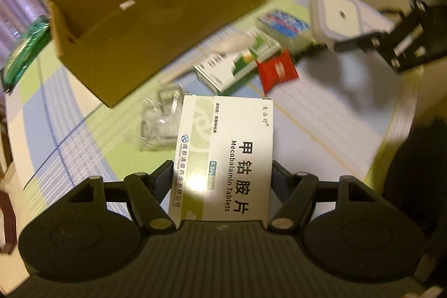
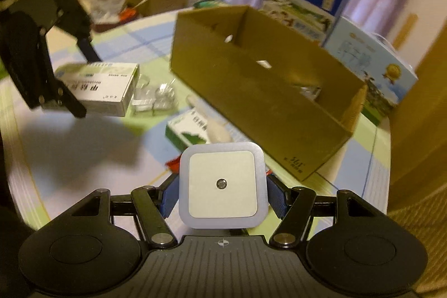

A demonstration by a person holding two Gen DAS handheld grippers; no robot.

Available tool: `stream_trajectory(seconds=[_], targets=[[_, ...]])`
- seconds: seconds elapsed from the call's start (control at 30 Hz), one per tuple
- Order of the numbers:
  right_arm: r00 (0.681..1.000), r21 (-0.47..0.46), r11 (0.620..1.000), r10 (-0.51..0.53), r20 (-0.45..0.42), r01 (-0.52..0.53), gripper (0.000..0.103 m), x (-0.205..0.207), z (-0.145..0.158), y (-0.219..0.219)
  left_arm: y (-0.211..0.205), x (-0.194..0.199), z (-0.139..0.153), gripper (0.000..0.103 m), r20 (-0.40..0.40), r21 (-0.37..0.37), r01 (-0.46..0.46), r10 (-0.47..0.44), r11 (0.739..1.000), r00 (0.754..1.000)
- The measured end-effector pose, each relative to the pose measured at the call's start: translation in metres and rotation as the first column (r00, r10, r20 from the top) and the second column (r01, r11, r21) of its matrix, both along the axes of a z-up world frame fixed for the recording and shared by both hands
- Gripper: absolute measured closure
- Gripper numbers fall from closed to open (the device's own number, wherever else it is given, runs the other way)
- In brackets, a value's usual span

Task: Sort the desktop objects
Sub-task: 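Carry the medicine box with the left tool while the right tool carries the night light to the cardboard box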

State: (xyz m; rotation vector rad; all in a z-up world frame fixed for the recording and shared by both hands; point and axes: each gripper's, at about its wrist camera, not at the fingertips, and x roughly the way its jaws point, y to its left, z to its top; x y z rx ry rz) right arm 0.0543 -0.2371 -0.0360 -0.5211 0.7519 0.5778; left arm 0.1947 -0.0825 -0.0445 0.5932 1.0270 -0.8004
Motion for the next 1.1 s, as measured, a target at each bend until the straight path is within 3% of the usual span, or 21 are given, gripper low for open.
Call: stream_trajectory(seconds=[0.2,0.57,0.87,1.1], targets=[[0.997,0.071,0.995,-0.075,0.008,0.074,0.041,0.017,0.037,0.001,-0.010,0.014,0.039,0.035,0.029,-0.064,-0.108,0.110,0.992,0.994],[0.985,0.184,0.970,-0.169,0.035,0.160,0.041,0.065,0.090,0.002,-0.034,0.057,0.087,0.035,0.095,-0.118,-0.185,0.197,0.976,0.976],[0.964,0.252,0.934,-0.265,0.014,0.253,0.041,0.117,0.106,-0.005,-0.038,0.107,0.110,0.035,0.114,-0.183,-0.256,0.279,0.949,0.953],[0.948,0.297,0.902,-0.315,-0.047,0.314,0.041,0.158,0.100,-0.002,-0.045,0.146,0.112,0.035,0.132,-0.209,-0.288,0.319,0.934,0.939]])
